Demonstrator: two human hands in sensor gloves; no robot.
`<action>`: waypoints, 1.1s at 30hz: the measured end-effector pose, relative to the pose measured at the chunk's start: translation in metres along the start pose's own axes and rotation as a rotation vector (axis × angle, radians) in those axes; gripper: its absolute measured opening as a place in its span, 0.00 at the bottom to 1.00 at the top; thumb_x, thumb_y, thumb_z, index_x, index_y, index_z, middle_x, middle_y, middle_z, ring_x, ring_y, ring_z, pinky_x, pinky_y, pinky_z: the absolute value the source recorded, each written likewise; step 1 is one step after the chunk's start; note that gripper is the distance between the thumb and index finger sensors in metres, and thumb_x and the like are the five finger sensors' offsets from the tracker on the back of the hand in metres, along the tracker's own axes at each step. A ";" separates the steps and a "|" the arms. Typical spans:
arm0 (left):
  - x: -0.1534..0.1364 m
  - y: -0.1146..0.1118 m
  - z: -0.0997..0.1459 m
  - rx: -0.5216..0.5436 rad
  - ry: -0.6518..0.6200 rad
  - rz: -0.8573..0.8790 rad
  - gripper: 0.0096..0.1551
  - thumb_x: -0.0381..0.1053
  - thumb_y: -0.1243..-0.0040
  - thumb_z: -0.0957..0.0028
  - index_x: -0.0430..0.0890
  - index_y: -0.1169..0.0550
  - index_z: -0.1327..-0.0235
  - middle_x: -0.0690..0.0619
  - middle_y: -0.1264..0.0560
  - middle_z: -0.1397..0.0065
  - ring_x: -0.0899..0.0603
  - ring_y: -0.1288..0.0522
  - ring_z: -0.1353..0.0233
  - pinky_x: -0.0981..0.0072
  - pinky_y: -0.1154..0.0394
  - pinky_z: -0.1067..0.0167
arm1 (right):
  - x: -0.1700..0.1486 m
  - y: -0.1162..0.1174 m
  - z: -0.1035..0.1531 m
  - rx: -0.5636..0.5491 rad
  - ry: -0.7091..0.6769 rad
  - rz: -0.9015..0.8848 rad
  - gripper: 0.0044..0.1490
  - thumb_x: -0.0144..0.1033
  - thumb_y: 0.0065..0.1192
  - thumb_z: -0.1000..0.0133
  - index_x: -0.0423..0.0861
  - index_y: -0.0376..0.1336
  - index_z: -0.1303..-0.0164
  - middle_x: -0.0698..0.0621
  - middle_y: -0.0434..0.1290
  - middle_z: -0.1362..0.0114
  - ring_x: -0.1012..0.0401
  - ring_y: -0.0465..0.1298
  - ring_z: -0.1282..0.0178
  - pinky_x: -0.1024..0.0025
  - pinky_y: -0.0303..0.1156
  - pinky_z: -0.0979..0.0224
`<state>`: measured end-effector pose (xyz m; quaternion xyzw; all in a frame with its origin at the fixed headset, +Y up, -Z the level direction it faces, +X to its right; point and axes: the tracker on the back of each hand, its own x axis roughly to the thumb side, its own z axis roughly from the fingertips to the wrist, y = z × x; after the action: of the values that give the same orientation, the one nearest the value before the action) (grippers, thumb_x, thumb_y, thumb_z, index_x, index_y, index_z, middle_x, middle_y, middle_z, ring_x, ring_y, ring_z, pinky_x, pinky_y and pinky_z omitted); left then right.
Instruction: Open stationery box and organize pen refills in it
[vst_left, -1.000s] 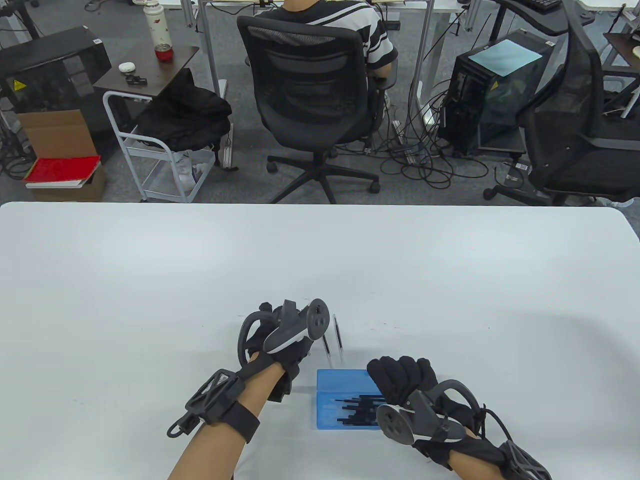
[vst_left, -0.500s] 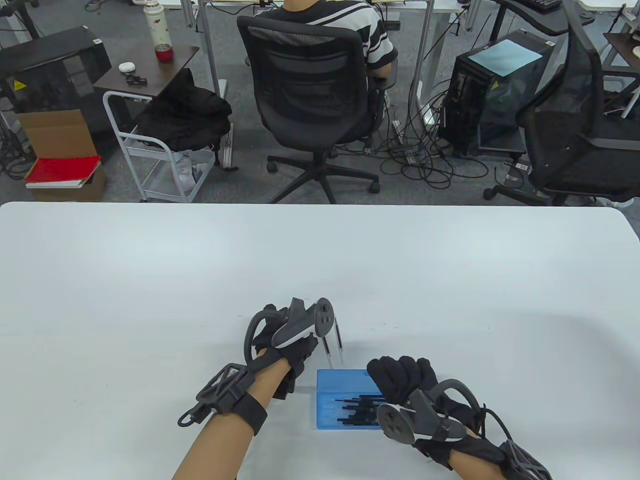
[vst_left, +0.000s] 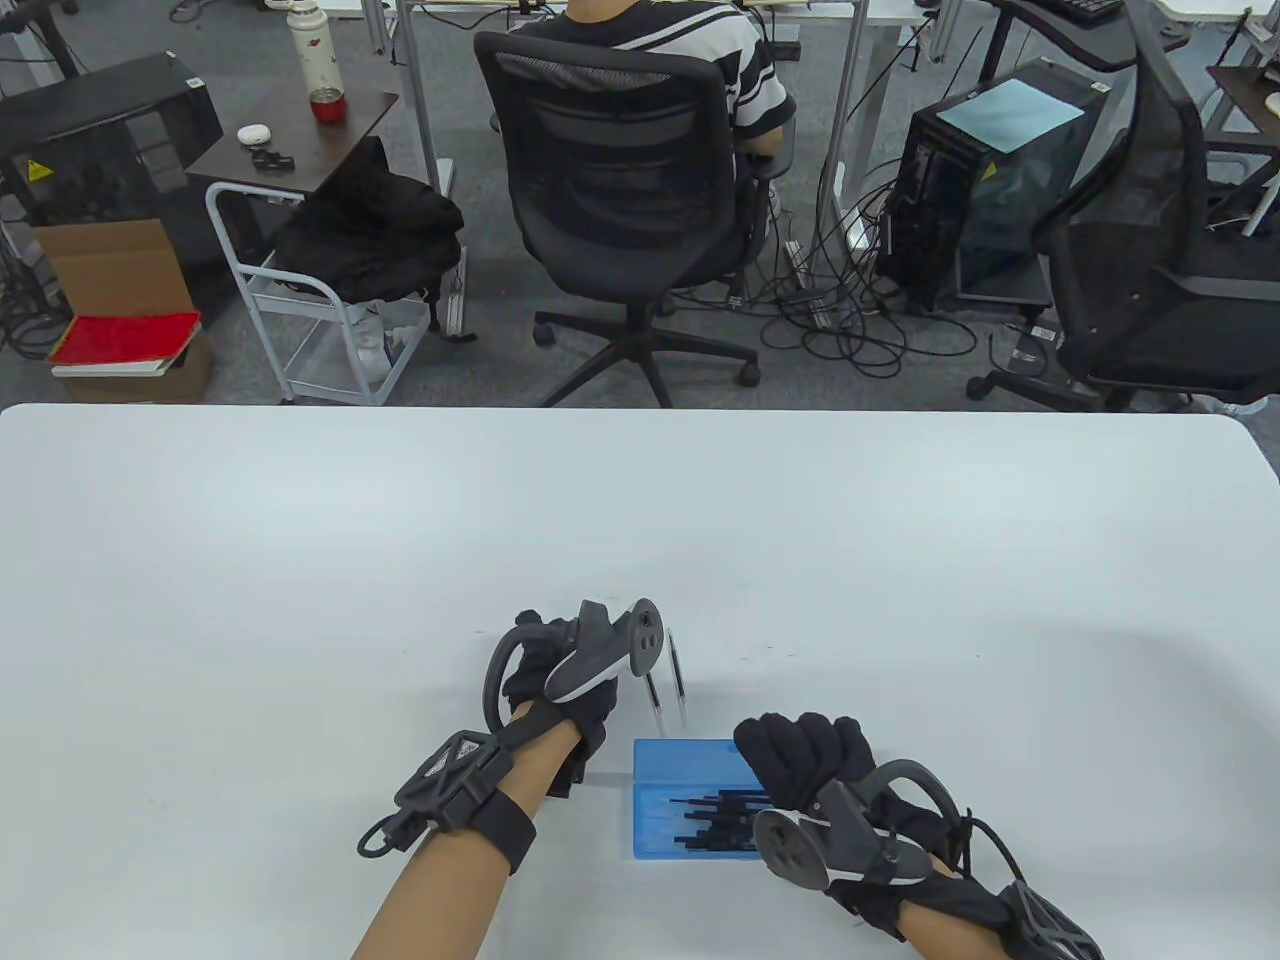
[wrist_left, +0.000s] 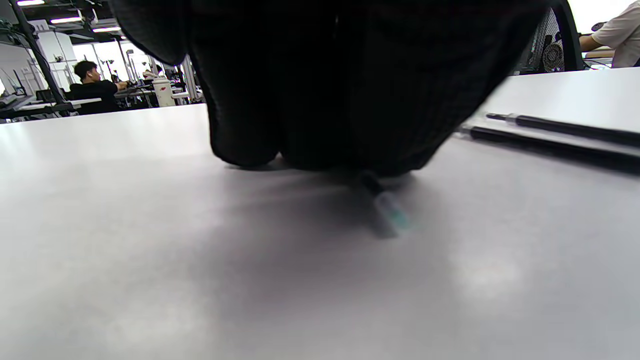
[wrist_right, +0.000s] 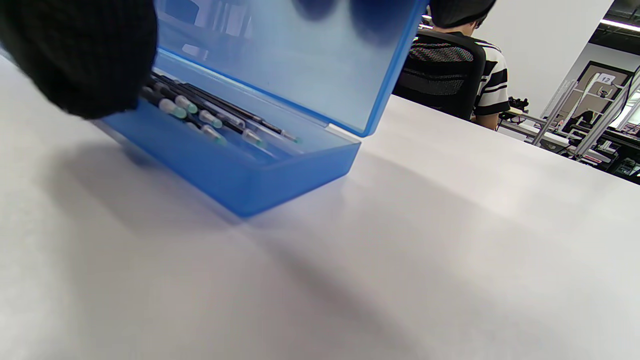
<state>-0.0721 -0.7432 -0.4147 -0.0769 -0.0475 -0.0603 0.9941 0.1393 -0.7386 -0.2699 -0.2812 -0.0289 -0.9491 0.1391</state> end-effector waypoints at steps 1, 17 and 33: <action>0.000 0.000 0.000 0.001 0.003 -0.003 0.21 0.51 0.25 0.48 0.53 0.16 0.41 0.54 0.14 0.36 0.42 0.14 0.34 0.32 0.38 0.20 | 0.000 0.000 0.000 0.000 0.000 0.000 0.80 0.61 0.69 0.57 0.41 0.24 0.16 0.37 0.42 0.10 0.34 0.54 0.15 0.31 0.53 0.17; -0.009 0.000 0.003 0.037 0.077 -0.010 0.24 0.48 0.23 0.53 0.48 0.17 0.44 0.52 0.12 0.43 0.41 0.11 0.41 0.32 0.35 0.23 | 0.000 0.000 0.000 0.001 0.001 -0.001 0.80 0.61 0.69 0.57 0.41 0.24 0.16 0.37 0.42 0.10 0.34 0.53 0.15 0.31 0.53 0.17; -0.008 0.048 0.067 0.253 -0.171 0.008 0.26 0.49 0.23 0.54 0.47 0.18 0.42 0.53 0.13 0.42 0.43 0.12 0.40 0.31 0.35 0.23 | 0.000 0.000 0.000 0.001 -0.001 -0.004 0.80 0.61 0.69 0.57 0.42 0.24 0.16 0.37 0.42 0.10 0.34 0.53 0.15 0.31 0.53 0.17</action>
<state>-0.0793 -0.6845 -0.3572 0.0442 -0.1390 -0.0433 0.9884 0.1393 -0.7385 -0.2699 -0.2814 -0.0302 -0.9492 0.1373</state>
